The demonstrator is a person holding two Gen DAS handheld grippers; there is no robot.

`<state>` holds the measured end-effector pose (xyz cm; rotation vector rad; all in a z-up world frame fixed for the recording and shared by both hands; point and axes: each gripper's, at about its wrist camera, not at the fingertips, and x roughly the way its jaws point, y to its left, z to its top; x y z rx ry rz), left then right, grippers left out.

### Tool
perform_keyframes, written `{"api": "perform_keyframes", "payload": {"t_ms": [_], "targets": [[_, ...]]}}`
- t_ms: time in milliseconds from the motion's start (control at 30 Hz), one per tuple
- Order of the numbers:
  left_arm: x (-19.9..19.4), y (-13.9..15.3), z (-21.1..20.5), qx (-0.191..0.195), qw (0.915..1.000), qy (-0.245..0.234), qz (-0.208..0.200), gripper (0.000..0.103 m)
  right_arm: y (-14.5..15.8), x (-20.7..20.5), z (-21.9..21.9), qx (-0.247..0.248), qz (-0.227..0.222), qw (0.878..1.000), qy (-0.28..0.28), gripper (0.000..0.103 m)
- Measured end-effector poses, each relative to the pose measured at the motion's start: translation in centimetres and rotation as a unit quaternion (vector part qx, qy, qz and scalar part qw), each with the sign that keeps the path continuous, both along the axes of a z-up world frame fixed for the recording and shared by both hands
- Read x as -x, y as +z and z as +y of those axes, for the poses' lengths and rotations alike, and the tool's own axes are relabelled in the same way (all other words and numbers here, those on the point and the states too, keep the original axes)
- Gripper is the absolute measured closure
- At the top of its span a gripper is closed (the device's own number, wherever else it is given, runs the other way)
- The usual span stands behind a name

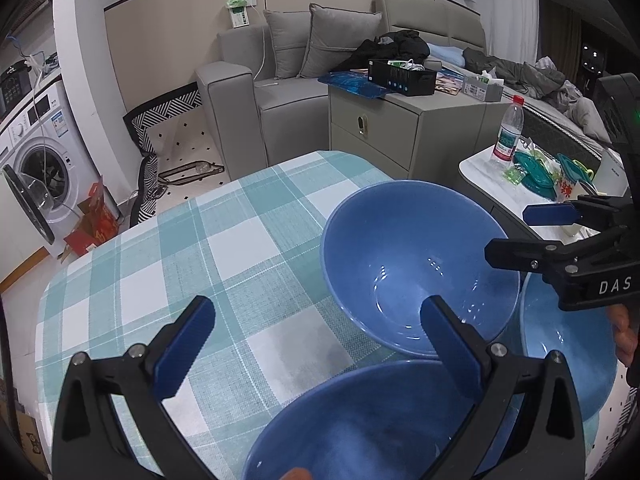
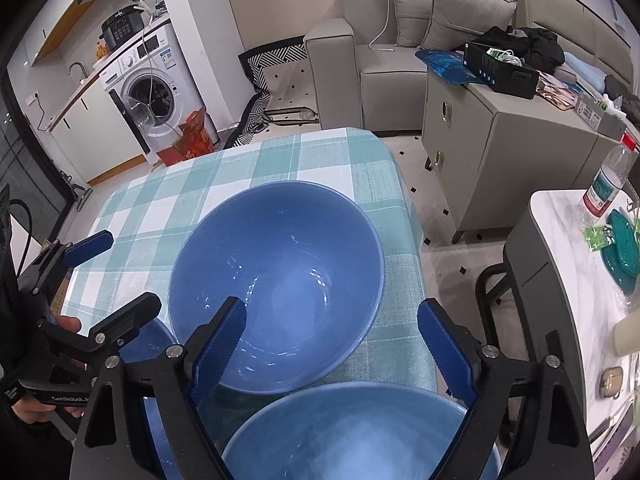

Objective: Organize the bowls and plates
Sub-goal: 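Move both open tools forward to the rim of the large blue bowl, then close both tools on the rim of the large dark blue bowl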

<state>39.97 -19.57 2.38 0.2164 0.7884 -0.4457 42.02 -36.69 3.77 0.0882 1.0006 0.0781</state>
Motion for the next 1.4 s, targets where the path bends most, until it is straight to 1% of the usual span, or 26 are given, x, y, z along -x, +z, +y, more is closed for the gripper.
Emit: {"api": "perform_keyframes", "payload": {"t_ms": [67,300,333,400,500,567,700,767,900,967,1033,1067,1133,1233,1400], "targets": [[-0.1,-0.1,-0.2,-0.003,1.0,-0.002,0.0,0.0,-0.2,-0.1,-0.2,-0.007,0.002,1.0,-0.001,0.013],[-0.6,-0.5,-0.4,-0.005,1.0,-0.003,0.007,0.001,-0.9,-0.6,-0.6,-0.006,0.009,1.0,-0.006,0.014],[-0.7,-0.5,-0.5,-0.006,0.9999,-0.004,0.01,0.002,-1.0,-0.7,-0.6,-0.006,0.011,1.0,-0.006,0.014],[-0.8,-0.6,-0.5,-0.005,0.9999,-0.007,0.015,0.002,-1.4,-1.0,-0.8,-0.006,0.016,1.0,-0.006,0.019],[-0.9,-0.6,-0.5,-0.004,0.9998,-0.009,0.014,0.003,-1.7,-1.2,-0.9,-0.007,0.02,1.0,-0.005,0.022],[-1.0,-0.7,-0.4,-0.003,0.9998,-0.012,0.016,0.012,-1.9,-1.2,-0.8,-0.008,0.021,1.0,-0.003,0.024],[-1.4,-1.0,-0.6,-0.006,0.9995,-0.016,0.028,0.017,-2.1,-1.2,-0.8,-0.01,0.023,1.0,0.0,0.026],[-1.5,-1.0,-0.8,-0.01,0.9993,-0.02,0.031,0.025,-2.2,-1.2,-0.8,-0.011,0.023,1.0,0.0,0.026],[-1.9,-1.1,-1.1,-0.008,0.9988,-0.025,0.042,0.026,-2.3,-1.4,-0.7,-0.012,0.025,1.0,0.002,0.027],[-2.2,-1.3,-1.3,-0.011,0.9984,-0.027,0.048,0.034,-2.5,-1.5,-0.6,-0.014,0.027,1.0,0.003,0.027],[-2.6,-1.7,-1.4,-0.012,0.9977,-0.028,0.06,0.037,-2.6,-1.6,-0.5,-0.016,0.029,0.999,0.004,0.027],[-2.8,-1.8,-1.5,-0.01,0.9973,-0.029,0.067,0.045,-2.7,-1.6,-0.5,-0.016,0.03,0.999,0.005,0.028],[-3.2,-2.2,-1.4,-0.002,0.9959,-0.03,0.085,0.053,-2.7,-1.7,-0.4,-0.02,0.032,0.999,0.004,0.032],[-3.3,-2.6,-1.4,0.001,0.9951,-0.031,0.094,0.06,-2.7,-1.6,-0.2,-0.018,0.032,0.999,0.006,0.034],[-3.5,-2.9,-1.7,0.003,0.994,-0.036,0.103,0.071,-2.9,-1.6,0.0,-0.015,0.036,0.999,0.009,0.042]]}}
